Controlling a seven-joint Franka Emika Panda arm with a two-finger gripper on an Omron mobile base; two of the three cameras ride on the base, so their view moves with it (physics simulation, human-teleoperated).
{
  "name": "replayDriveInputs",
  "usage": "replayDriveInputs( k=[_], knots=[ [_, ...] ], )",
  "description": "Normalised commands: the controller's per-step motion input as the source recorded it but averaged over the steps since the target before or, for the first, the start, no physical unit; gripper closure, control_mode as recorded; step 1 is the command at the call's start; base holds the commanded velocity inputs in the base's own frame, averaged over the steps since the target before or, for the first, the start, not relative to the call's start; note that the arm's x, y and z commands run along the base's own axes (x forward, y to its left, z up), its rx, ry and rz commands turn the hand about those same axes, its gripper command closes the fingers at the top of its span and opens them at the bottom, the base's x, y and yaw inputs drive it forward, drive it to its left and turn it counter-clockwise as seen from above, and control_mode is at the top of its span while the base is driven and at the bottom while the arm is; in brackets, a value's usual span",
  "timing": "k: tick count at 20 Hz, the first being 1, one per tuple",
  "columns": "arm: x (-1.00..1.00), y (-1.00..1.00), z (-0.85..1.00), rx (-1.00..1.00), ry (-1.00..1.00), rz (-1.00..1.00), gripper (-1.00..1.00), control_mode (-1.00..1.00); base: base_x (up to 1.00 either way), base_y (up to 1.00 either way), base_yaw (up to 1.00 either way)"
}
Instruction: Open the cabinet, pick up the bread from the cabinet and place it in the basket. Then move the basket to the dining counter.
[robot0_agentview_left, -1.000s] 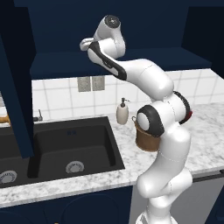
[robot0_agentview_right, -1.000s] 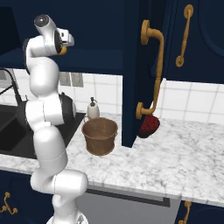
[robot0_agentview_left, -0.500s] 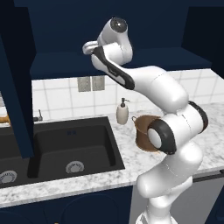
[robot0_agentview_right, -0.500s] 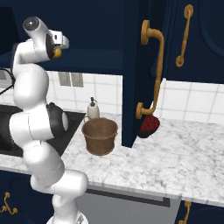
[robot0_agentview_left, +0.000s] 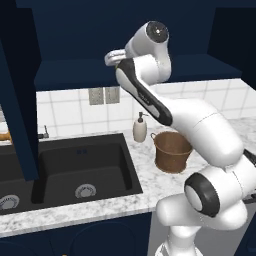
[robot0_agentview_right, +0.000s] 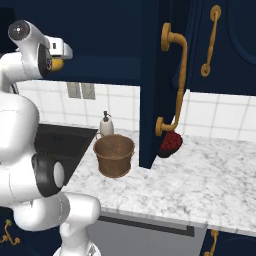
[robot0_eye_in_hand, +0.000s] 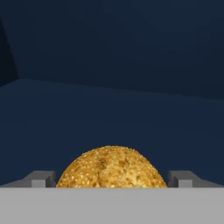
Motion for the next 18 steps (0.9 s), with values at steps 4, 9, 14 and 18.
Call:
replayDriveInputs(
  k=[4, 9, 14, 18],
  knots=[
    [-1.00, -0.59, 0.00, 0.07, 0.00, 0.00, 1.00, -1.00, 0.00, 0.00, 0.00],
    [-1.00, -0.78, -0.36, 0.04, -0.01, -0.04, 1.00, -1.00, 0.00, 0.00, 0.00],
    [-1.00, -0.65, -0.56, 0.00, 0.00, -0.11, 1.00, -1.00, 0.00, 0.00, 0.00],
    [-0.31, -0.72, -0.92, 0.00, 0.18, -0.15, 1.00, -1.00, 0.00, 0.00, 0.00]
  ],
)
